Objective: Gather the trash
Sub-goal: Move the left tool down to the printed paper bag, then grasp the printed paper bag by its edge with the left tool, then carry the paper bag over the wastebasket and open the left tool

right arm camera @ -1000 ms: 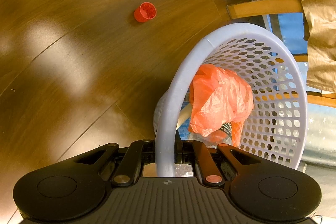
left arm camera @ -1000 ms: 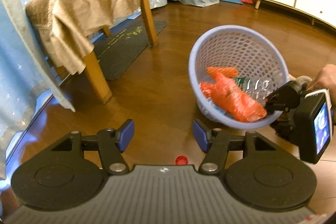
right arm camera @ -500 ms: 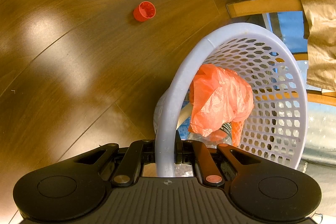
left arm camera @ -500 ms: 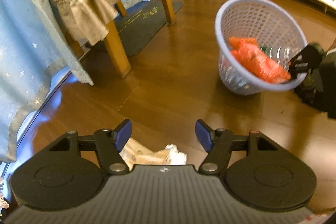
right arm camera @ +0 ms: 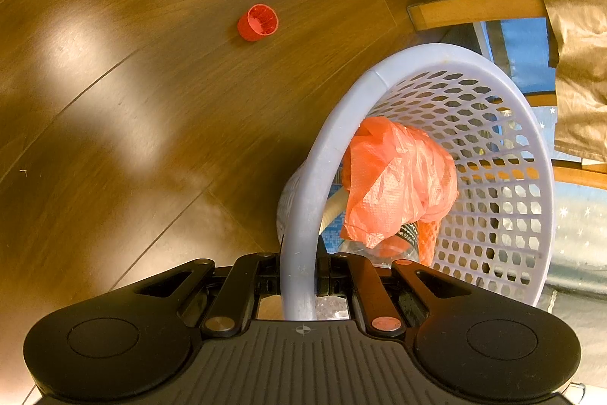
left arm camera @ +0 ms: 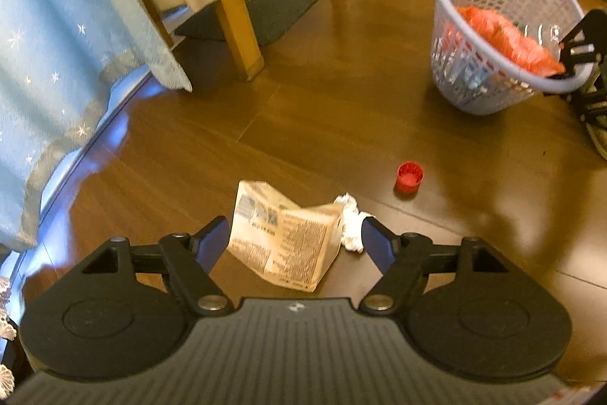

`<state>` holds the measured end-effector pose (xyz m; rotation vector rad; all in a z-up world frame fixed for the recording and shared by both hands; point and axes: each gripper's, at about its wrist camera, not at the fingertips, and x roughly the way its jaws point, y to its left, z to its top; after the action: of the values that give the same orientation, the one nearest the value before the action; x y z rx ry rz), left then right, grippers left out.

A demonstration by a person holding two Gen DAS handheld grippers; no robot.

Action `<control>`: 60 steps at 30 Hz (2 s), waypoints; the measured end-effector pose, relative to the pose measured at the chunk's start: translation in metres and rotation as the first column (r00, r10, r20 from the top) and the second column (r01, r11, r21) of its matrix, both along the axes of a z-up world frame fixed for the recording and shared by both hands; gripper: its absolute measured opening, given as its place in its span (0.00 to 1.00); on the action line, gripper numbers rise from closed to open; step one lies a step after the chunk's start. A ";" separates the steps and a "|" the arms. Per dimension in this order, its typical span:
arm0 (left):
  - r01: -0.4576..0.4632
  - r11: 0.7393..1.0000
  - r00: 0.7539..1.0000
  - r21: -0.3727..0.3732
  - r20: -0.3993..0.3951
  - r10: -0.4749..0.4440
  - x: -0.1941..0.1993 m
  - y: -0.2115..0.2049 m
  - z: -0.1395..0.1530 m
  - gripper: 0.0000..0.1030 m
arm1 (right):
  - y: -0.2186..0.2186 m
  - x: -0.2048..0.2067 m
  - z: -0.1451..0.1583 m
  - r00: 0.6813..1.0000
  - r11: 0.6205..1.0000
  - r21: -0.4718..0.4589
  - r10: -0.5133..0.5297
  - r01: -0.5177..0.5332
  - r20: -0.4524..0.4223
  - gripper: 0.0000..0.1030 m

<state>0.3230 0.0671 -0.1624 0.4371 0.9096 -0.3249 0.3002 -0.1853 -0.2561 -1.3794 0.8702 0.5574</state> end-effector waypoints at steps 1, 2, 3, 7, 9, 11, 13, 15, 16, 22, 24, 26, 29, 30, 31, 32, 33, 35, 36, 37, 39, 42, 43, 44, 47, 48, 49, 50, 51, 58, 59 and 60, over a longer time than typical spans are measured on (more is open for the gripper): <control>0.001 1.000 1.000 0.004 -0.002 -0.001 0.000 0.001 -0.003 0.71 | 0.000 0.000 0.000 1.000 1.000 -0.001 0.000 0.000 0.000 0.03; 0.006 1.000 1.000 0.011 -0.003 -0.006 -0.001 0.001 -0.007 0.71 | 0.001 0.000 0.001 1.000 1.000 -0.002 0.000 0.000 -0.001 0.03; 0.013 1.000 1.000 0.019 -0.004 -0.013 -0.001 0.002 -0.011 0.71 | 0.001 0.000 0.001 1.000 1.000 -0.004 0.000 0.000 -0.001 0.03; 0.049 0.998 0.999 0.043 -0.016 -0.048 0.002 0.001 -0.027 0.73 | 0.002 0.000 0.001 1.000 1.000 -0.005 -0.004 0.004 -0.003 0.03; 0.065 0.997 0.998 0.051 -0.013 -0.064 0.006 0.001 -0.034 0.76 | 0.003 0.001 0.002 1.000 1.000 -0.004 -0.006 0.006 -0.003 0.03; 0.075 0.996 0.997 0.057 -0.017 -0.074 0.011 0.000 -0.042 0.76 | 0.002 0.002 0.002 1.000 1.000 -0.003 -0.008 0.008 -0.004 0.03; 0.093 0.993 0.995 0.069 -0.026 -0.091 0.014 -0.003 -0.052 0.76 | 0.001 0.002 0.003 1.000 1.000 -0.002 -0.009 0.009 -0.004 0.04; 0.116 0.990 0.993 0.086 -0.033 -0.114 0.016 -0.006 -0.063 0.76 | 0.001 0.002 0.003 1.000 1.000 -0.002 -0.009 0.009 -0.004 0.04; 0.123 0.988 0.992 0.094 -0.035 -0.120 0.017 -0.007 -0.068 0.76 | 0.001 0.002 0.003 1.000 1.000 -0.002 -0.010 0.010 -0.004 0.04; 0.133 0.983 0.991 0.126 -0.049 -0.128 0.023 -0.007 -0.096 0.76 | 0.001 0.001 0.003 1.000 1.000 0.000 -0.012 0.012 -0.004 0.04; 0.124 0.984 0.991 0.128 -0.057 -0.118 0.025 -0.006 -0.105 0.76 | 0.002 0.001 0.003 1.000 1.000 0.000 -0.012 0.012 -0.004 0.04; 0.119 0.983 0.992 0.139 -0.055 -0.112 0.026 -0.005 -0.113 0.76 | 0.002 0.002 0.003 1.000 1.000 0.002 -0.015 0.015 -0.004 0.04; 0.111 0.984 0.993 0.137 -0.052 -0.105 0.029 -0.005 -0.122 0.76 | 0.003 0.002 0.004 1.000 1.000 0.006 -0.020 0.020 -0.004 0.04; 0.107 0.985 0.994 0.137 -0.051 -0.101 0.028 -0.005 -0.124 0.76 | 0.003 0.001 0.004 1.000 1.000 0.006 -0.020 0.020 -0.004 0.04; 0.103 0.985 0.994 0.139 -0.046 -0.097 0.029 -0.005 -0.127 0.76 | 0.002 0.001 0.004 1.000 1.000 0.006 -0.019 0.019 -0.003 0.05; 0.097 0.985 0.995 0.145 -0.039 -0.092 0.030 -0.005 -0.128 0.76 | 0.002 0.001 0.004 1.000 1.000 0.006 -0.018 0.018 -0.001 0.05; 0.093 0.984 0.995 0.150 -0.035 -0.089 0.030 -0.005 -0.130 0.76 | 0.002 0.001 0.004 1.000 1.000 0.007 -0.019 0.019 0.000 0.05; 0.089 0.982 0.996 0.164 -0.024 -0.086 0.031 -0.005 -0.133 0.72 | 0.003 0.000 0.004 1.000 1.000 0.006 -0.018 0.018 0.000 0.05; 0.090 0.981 0.996 0.171 -0.027 -0.087 0.032 -0.006 -0.135 0.62 | 0.003 0.000 0.004 1.000 1.000 0.005 -0.017 0.017 0.000 0.05; 0.089 0.981 0.996 0.174 -0.032 -0.085 0.032 -0.006 -0.137 0.56 | 0.003 0.000 0.005 1.000 1.000 0.006 -0.018 0.018 0.001 0.05; 0.088 0.980 0.996 0.179 -0.042 -0.082 0.033 -0.006 -0.139 0.33 | 0.003 0.000 0.005 1.000 1.000 0.007 -0.019 0.019 0.001 0.05; 0.092 0.979 0.995 0.182 -0.050 -0.084 0.032 -0.004 -0.140 0.15 | 0.003 -0.001 0.005 1.000 1.000 0.007 -0.019 0.019 0.004 0.06; 0.089 0.979 0.995 0.182 -0.053 -0.081 0.032 -0.003 -0.140 0.13 | 0.003 -0.002 0.005 1.000 1.000 0.007 -0.019 0.019 0.005 0.06; 0.086 0.980 0.995 0.177 -0.058 -0.077 0.033 -0.002 -0.140 0.08 | 0.003 -0.002 0.005 1.000 1.000 0.007 -0.019 0.019 0.005 0.06; 0.088 0.982 0.995 0.169 -0.056 -0.080 0.031 0.001 -0.136 0.01 | 0.004 -0.003 0.005 1.000 1.000 0.004 -0.017 0.017 0.005 0.06; 0.088 0.982 0.995 0.165 -0.059 -0.079 0.030 0.002 -0.135 0.01 | 0.004 -0.002 0.005 1.000 1.000 0.005 -0.017 0.017 0.004 0.06; 0.090 0.982 0.995 0.164 -0.059 -0.081 0.029 0.003 -0.134 0.01 | 0.005 -0.002 0.005 1.000 1.000 0.004 -0.017 0.017 0.004 0.06; 0.095 0.982 0.995 0.166 -0.054 -0.087 0.027 0.003 -0.131 0.00 | 0.005 -0.002 0.006 1.000 1.000 0.004 -0.018 0.018 0.004 0.06; 0.099 0.981 0.994 0.166 -0.054 -0.091 0.027 0.003 -0.130 0.00 | 0.005 -0.001 0.006 1.000 1.000 0.005 -0.020 0.020 0.003 0.06; 0.117 0.981 0.993 0.153 -0.051 -0.110 0.021 0.002 -0.106 0.00 | 0.007 -0.004 0.004 1.000 1.000 -0.005 -0.006 0.006 0.003 0.06; 0.117 0.982 0.993 0.150 -0.048 -0.110 0.020 0.002 -0.101 0.00 | 0.007 -0.004 0.004 1.000 1.000 -0.003 -0.006 0.006 0.003 0.06; 0.121 0.981 0.992 0.149 -0.045 -0.115 0.018 0.001 -0.096 0.00 | 0.006 -0.004 0.004 1.000 1.000 -0.002 -0.006 0.006 0.003 0.06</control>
<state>0.3415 0.0680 -0.2580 0.6289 0.9495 -0.3742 0.2958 -0.1788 -0.2517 -1.3794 0.8721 0.5499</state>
